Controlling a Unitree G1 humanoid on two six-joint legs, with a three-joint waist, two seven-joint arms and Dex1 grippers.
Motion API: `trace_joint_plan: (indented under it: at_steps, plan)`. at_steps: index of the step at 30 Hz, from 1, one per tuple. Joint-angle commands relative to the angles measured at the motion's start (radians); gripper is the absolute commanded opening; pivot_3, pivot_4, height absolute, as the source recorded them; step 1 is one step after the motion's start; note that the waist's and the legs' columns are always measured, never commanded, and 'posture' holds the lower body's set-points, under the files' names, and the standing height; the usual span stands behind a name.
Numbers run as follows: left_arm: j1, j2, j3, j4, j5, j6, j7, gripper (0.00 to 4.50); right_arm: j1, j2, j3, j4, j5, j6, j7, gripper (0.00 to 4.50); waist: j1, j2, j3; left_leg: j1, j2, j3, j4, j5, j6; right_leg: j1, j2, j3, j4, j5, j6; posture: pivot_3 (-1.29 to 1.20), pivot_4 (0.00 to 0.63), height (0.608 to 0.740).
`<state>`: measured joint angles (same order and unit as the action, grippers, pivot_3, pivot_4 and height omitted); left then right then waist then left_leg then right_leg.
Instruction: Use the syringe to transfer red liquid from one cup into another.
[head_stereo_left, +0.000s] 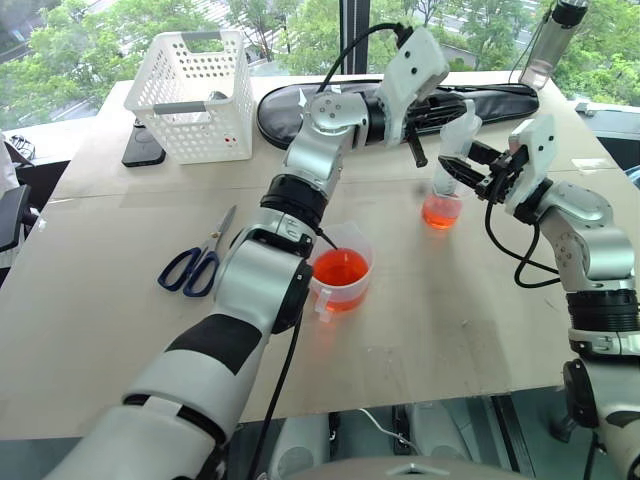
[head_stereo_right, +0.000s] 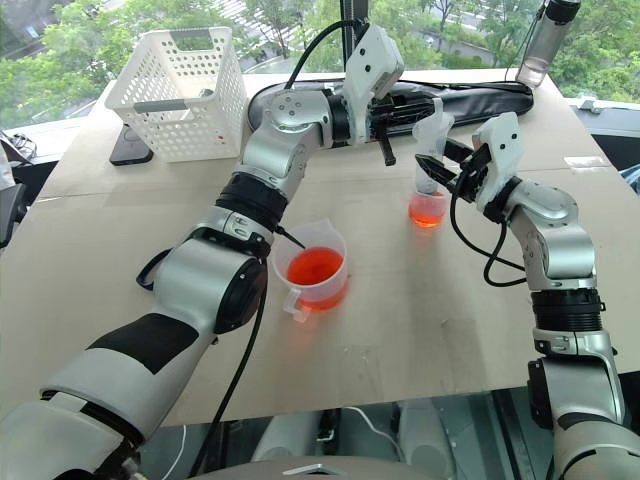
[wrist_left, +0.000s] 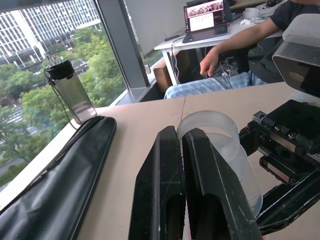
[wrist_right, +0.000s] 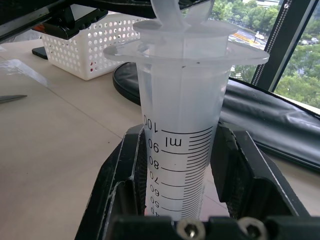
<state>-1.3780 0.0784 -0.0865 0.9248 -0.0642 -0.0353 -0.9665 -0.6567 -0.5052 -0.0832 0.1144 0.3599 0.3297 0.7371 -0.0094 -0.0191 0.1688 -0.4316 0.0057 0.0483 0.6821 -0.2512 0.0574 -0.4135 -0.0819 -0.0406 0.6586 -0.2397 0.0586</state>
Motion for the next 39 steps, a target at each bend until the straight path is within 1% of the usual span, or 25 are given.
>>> trace_joint_plan:
  at_steps: [1,6,9,11,12,13,15,16,20,23,26,31,39]
  plan:
    - [0.013,-0.034,-0.014,0.006,-0.013,0.05,-0.039,0.0,-0.081,-0.015,-0.055,-0.087,0.033,-0.042,-0.005,1.39,0.0,0.0,0.0,0.0,0.0,0.0,0.0,0.0,0.0,0.0,0.0,0.0,0.0,0.0,0.0,0.0,0.15,0.724]
    - [-0.028,-0.023,0.062,-0.044,-0.115,0.198,-0.068,0.0,-0.078,-0.022,-0.063,-0.097,0.039,-0.031,-0.009,1.39,-0.002,0.0,0.0,0.0,0.0,0.0,0.0,0.0,0.0,0.0,0.0,0.0,0.0,0.0,0.0,0.0,0.15,0.724]
    - [-0.04,-0.001,0.086,-0.1,-0.159,0.283,-0.091,0.95,-0.081,-0.027,-0.072,-0.097,0.041,-0.028,-0.014,1.39,-0.002,0.0,0.0,0.0,0.0,0.0,0.0,0.0,0.0,0.0,0.0,0.0,0.0,0.0,0.0,0.0,0.15,0.724]
    - [-0.042,0.013,0.096,-0.121,-0.163,0.297,-0.067,1.71,-0.086,-0.027,-0.077,-0.094,0.042,-0.027,-0.016,1.39,-0.002,0.0,0.0,0.0,0.0,0.0,0.0,0.0,0.0,0.0,0.0,0.0,0.0,0.0,0.0,0.0,0.15,0.724]
    - [-0.044,0.02,0.102,-0.13,-0.166,0.304,-0.051,2.13,-0.088,-0.027,-0.08,-0.093,0.042,-0.026,-0.017,1.39,-0.002,0.0,0.0,0.0,0.0,0.0,0.0,0.0,0.0,0.0,0.0,0.0,0.0,0.0,0.0,0.0,0.15,0.724]
    - [-0.044,0.032,0.109,-0.144,-0.169,0.316,-0.038,2.69,-0.09,-0.028,-0.083,-0.096,0.044,-0.023,-0.019,1.39,-0.001,0.0,0.0,0.0,0.0,0.0,0.0,0.0,0.0,0.0,0.0,0.0,0.0,0.0,0.0,0.0,0.15,0.724]
    - [-0.033,0.055,0.119,-0.192,-0.176,0.348,-0.022,3.54,-0.09,-0.03,-0.088,-0.103,0.048,-0.018,-0.021,1.39,-0.001,0.0,0.0,0.0,0.0,-0.001,0.0,0.0,0.0,0.0,0.0,0.0,0.0,0.0,0.0,0.0,0.15,0.724]
    - [-0.024,0.066,0.124,-0.224,-0.184,0.37,-0.017,3.62,-0.09,-0.032,-0.089,-0.106,0.05,-0.015,-0.022,1.39,-0.002,0.0,0.0,0.0,0.0,0.0,0.0,0.0,0.0,0.0,0.0,0.0,0.0,0.0,0.0,0.0,0.15,0.724]
    - [0.065,0.099,0.115,-0.399,-0.215,0.474,-0.007,3.62,-0.081,-0.039,-0.093,-0.125,0.066,0.006,-0.029,1.39,-0.003,0.0,0.0,0.0,0.0,0.0,0.0,0.0,0.0,0.0,0.0,0.001,0.001,0.0,0.0,0.0,0.15,0.724]
    - [0.161,0.101,0.082,-0.529,-0.229,0.553,0.008,3.62,-0.064,-0.044,-0.091,-0.14,0.072,0.02,-0.03,1.39,-0.003,0.0,0.0,0.001,0.0,0.0,0.0,0.0,0.0,0.0,0.0,0.001,0.002,0.0,0.0,0.0,0.15,0.724]
    - [0.22,0.087,0.038,-0.598,-0.222,0.571,0.026,3.62,-0.055,-0.047,-0.091,-0.145,0.076,0.03,-0.032,1.39,0.004,0.0,0.0,0.0,0.0,-0.001,0.001,0.0,0.0,0.0,0.0,0.0,0.002,0.0,0.0,0.0,0.15,0.724]
    - [0.221,0.049,0.026,-0.607,-0.238,0.587,0.059,3.62,-0.05,-0.05,-0.086,-0.137,0.068,0.03,-0.037,1.39,0.011,0.0,0.0,0.0,0.0,0.0,0.002,0.0,0.0,0.0,-0.001,0.001,0.002,0.0,0.0,0.0,0.15,0.724]
    - [0.151,0.005,0.038,-0.535,-0.243,0.564,0.088,3.62,-0.026,-0.053,-0.071,-0.176,0.053,0.024,-0.038,1.39,0.009,0.0,0.0,0.0,0.0,0.0,0.002,0.0,0.0,0.0,0.0,0.001,0.002,0.0,0.0,0.0,0.15,0.724]
